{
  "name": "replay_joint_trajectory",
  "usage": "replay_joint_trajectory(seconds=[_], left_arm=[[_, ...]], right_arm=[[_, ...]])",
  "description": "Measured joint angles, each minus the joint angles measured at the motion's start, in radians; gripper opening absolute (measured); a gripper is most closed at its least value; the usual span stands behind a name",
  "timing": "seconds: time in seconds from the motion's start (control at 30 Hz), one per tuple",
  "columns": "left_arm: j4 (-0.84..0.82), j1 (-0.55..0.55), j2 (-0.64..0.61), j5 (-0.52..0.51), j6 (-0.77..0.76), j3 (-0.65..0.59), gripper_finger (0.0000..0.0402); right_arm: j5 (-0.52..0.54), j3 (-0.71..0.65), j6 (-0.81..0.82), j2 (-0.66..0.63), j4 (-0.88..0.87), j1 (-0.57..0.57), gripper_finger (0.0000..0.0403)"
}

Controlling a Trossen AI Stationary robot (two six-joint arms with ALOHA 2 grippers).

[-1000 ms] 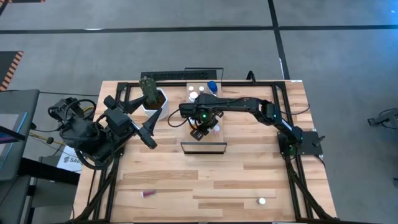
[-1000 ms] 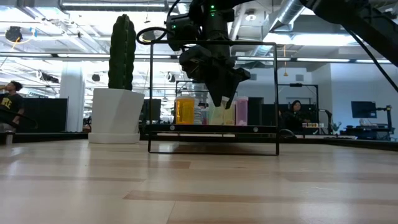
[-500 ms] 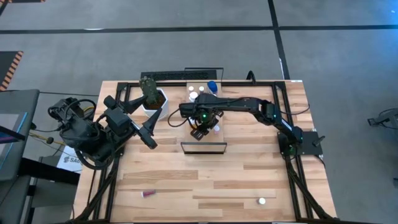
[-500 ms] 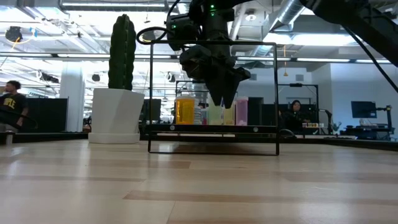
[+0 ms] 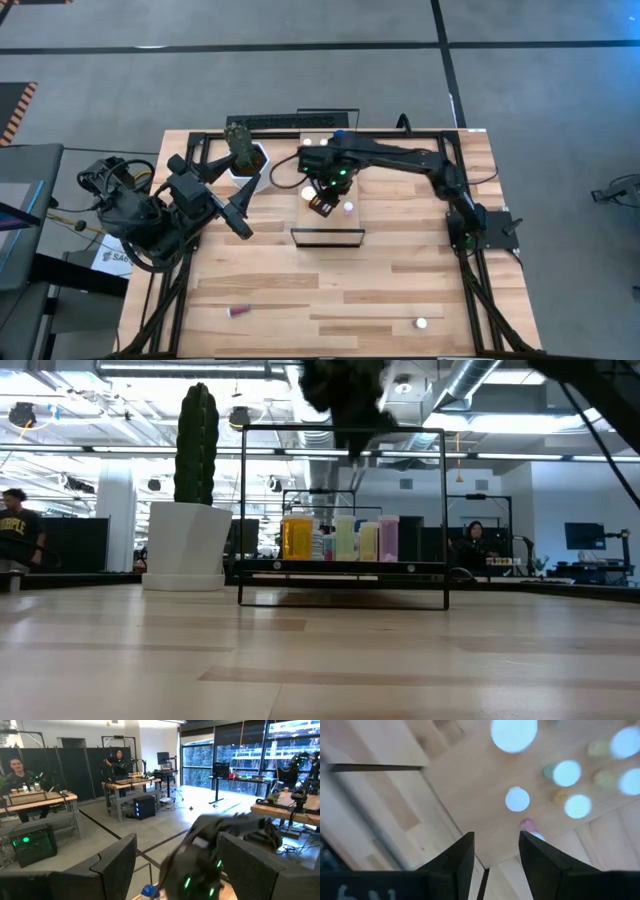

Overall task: Pick and place medicine bottles onto shelf by color
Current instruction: Put the right blue pill bottle on the shelf

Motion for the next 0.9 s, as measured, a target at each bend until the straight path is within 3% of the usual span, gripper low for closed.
replay_joint_trajectory(seconds=[0.27, 0.53, 0.77, 0.9], left_arm=[[-0.015, 0.0, 0.0, 0.01, -0.082, 0.0, 0.0265], [-0.158, 0.004, 0.0, 0.032, -0.397, -0.005, 0.0265], [-0.236, 0.042, 0.016, 0.354, -0.78, -0.069, 0.0265], [-0.239, 0.045, 0.086, 0.453, -0.879, -0.075, 0.0265]], right_arm=[[0.054, -0.02, -0.057, -0.264, 0.0, 0.104, 0.0175], [0.323, -0.257, 0.103, -0.569, 0.0, 0.378, 0.0175], [0.433, -0.574, 0.384, -0.813, 0.0, 0.635, 0.0175], [0.452, -0.735, 0.549, -0.897, 0.058, 0.774, 0.0175]])
